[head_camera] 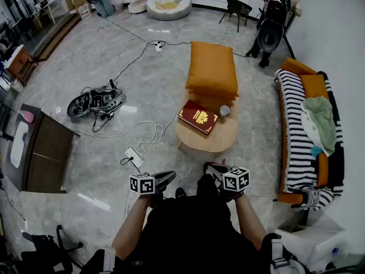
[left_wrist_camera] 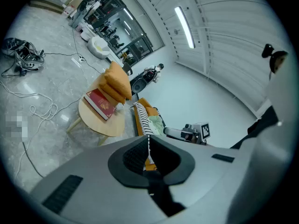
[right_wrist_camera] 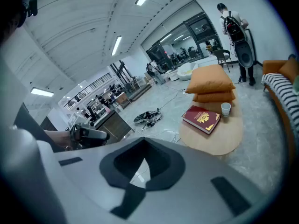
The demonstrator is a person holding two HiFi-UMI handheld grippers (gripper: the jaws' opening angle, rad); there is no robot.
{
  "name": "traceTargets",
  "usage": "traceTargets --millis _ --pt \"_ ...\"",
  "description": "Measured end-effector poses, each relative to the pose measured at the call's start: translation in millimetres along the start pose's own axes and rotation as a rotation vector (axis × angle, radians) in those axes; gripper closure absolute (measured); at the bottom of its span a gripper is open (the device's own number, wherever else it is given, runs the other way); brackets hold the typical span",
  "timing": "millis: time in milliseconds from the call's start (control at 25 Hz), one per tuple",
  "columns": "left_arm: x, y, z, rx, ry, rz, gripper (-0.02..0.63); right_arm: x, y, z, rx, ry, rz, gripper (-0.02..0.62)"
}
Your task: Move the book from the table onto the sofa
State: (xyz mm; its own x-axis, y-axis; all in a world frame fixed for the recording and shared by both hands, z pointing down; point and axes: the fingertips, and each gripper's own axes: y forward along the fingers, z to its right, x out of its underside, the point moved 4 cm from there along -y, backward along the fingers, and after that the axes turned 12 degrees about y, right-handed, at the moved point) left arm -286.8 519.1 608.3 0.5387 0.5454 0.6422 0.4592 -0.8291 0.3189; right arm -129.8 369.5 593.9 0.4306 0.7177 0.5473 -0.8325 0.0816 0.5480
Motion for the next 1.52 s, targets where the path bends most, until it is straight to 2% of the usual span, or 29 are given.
traceTargets --millis 680,920,1160,1520 --pt "9.7 -15.1 -8.3 -0.018 -0.029 0.016 0.588 3.7 10.0 -5.6 0.002 0.006 -0.021 0.589" --pt "12.2 -19.1 -14.1 -0.028 -0.045 0.019 0.588 1.4 16.4 -2.6 0.022 0.030 -0.023 0.588" --pt "12.5 -23.6 -18.0 -0.035 -0.055 0.031 0.588 1.4 20.0 2.1 0.073 -0.006 -0.062 0.588" --pt "12.7 -21.2 -26.1 -0.044 -0.081 0.014 0.588 -8.5 24.5 7.6 0.084 -0.015 -0.084 0.588"
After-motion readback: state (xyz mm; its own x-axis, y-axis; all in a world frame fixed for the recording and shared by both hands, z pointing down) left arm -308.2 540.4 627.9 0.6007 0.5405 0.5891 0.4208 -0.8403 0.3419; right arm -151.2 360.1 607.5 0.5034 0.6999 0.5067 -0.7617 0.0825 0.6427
